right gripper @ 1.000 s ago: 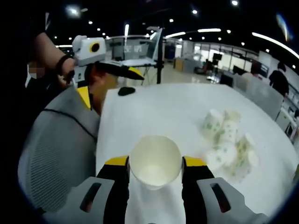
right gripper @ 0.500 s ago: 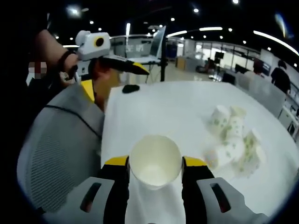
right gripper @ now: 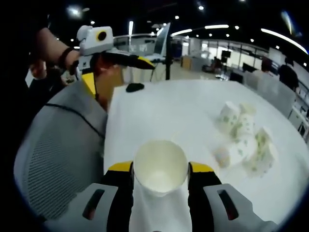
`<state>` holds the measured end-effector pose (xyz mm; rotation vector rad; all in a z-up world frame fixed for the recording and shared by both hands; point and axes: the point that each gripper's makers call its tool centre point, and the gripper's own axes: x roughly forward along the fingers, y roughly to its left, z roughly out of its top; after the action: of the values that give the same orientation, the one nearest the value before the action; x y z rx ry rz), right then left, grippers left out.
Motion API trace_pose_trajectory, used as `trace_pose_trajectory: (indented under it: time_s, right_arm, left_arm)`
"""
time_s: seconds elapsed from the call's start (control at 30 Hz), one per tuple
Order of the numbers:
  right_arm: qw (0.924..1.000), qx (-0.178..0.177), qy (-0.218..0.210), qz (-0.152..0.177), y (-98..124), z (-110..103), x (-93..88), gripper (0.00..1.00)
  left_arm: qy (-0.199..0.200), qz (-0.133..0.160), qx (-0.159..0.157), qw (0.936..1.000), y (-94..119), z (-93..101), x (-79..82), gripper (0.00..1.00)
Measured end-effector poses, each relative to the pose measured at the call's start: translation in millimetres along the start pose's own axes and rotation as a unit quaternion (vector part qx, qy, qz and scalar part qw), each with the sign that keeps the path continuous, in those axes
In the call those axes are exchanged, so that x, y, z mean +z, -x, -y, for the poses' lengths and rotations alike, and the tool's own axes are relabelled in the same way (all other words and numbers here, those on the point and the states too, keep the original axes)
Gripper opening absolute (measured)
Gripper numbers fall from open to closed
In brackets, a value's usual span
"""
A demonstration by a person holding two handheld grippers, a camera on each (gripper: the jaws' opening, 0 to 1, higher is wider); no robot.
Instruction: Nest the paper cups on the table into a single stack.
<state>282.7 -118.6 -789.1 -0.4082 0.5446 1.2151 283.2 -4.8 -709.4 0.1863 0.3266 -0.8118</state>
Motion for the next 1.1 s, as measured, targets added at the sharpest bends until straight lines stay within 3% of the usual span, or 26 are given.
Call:
trace_pose_trajectory:
  time_s: [1.1]
  right_arm:
    - [0.9999,0.008,0.009,-0.006,-0.4,-7.6,-6.8,0.49]
  left_arm:
    - [-0.007,-0.004,-0.003,1.0,-1.0,1.6,2.1,0.96]
